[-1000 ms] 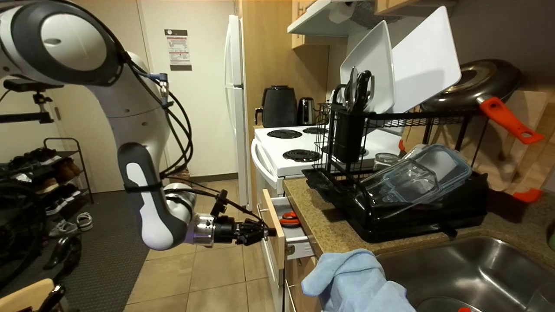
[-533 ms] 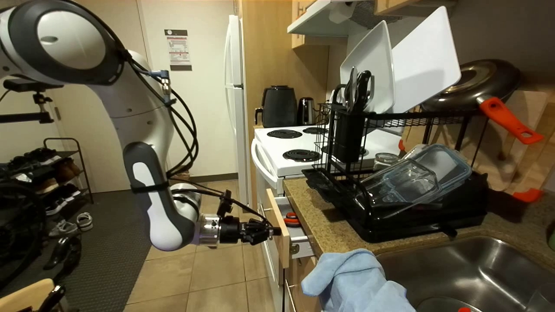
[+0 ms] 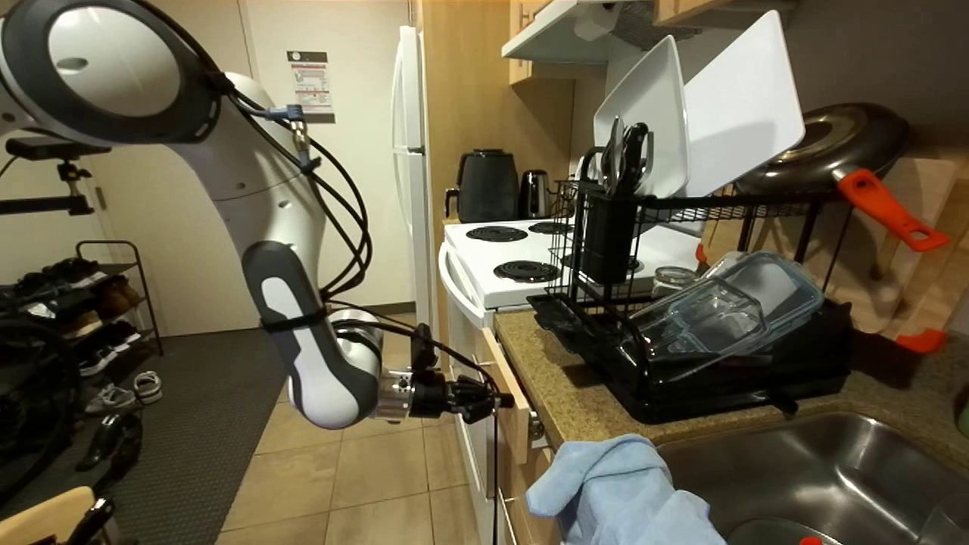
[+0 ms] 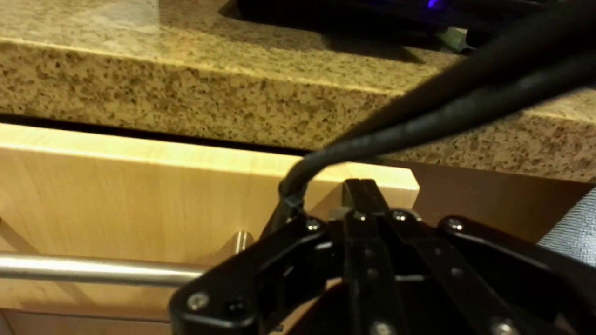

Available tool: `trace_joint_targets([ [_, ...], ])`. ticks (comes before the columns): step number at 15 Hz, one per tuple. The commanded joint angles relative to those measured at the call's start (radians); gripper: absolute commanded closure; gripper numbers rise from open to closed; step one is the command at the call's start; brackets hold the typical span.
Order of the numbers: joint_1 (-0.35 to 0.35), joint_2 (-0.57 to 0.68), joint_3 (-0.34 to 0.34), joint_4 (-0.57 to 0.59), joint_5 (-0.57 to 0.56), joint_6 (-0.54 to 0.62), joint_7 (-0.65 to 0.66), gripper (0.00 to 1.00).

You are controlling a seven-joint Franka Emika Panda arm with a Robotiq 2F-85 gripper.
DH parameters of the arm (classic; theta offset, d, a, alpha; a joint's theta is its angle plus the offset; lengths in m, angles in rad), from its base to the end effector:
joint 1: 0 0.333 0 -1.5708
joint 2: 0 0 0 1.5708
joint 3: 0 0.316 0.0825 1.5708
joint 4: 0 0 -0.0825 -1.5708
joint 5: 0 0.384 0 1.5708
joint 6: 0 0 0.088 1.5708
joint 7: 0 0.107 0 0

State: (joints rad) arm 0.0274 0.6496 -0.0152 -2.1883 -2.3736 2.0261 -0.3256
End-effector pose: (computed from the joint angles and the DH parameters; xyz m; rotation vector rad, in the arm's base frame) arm 0.5281 -0.0341 0.0854 0.5089 1.7577 -0.5690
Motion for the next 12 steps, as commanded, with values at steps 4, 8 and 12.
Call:
trace_joint_targets([
  [4,-0.039,-0.093,-0.003,-0.001,-0.082,0.095,0.110,1.00],
  [8,-0.056,-0.129,0.000,-0.019,-0.141,0.112,0.220,1.00],
  [12,-0.088,-0.148,0.010,-0.018,-0.218,0.174,0.357,1.00],
])
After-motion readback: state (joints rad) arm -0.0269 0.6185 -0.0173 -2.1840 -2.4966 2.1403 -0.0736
